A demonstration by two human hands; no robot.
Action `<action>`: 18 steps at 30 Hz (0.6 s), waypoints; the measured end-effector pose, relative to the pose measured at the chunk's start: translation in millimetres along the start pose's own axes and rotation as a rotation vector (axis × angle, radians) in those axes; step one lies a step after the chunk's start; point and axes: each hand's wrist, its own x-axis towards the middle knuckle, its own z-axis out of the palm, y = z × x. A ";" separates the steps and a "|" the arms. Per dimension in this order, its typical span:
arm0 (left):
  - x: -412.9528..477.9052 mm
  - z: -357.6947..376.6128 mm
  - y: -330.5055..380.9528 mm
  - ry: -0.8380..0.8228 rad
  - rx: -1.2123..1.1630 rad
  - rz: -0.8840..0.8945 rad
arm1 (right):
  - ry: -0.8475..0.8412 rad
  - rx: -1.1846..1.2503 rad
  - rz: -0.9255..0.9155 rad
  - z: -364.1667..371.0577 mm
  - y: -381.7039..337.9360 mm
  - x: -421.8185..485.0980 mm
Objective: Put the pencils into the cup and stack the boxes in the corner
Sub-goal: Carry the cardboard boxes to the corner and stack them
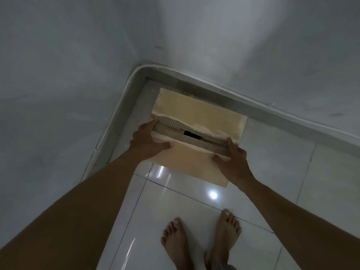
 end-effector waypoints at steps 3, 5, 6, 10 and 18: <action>1.9 8.6 -0.1 -0.016 0.160 0.046 | 0.015 -0.014 0.012 10.5 4.1 5.2; -7.1 19.0 2.0 -0.007 0.281 0.103 | 0.032 -0.009 0.015 13.4 2.4 5.5; -12.6 25.8 2.7 -0.011 0.336 0.153 | 0.041 -0.007 0.015 14.0 -0.8 6.0; -35.5 53.0 -2.6 -0.080 0.577 0.310 | 0.017 -0.028 0.009 18.8 -26.3 17.1; -15.9 45.9 -5.2 0.067 0.355 0.237 | -0.056 -0.007 -0.038 29.9 -75.0 53.8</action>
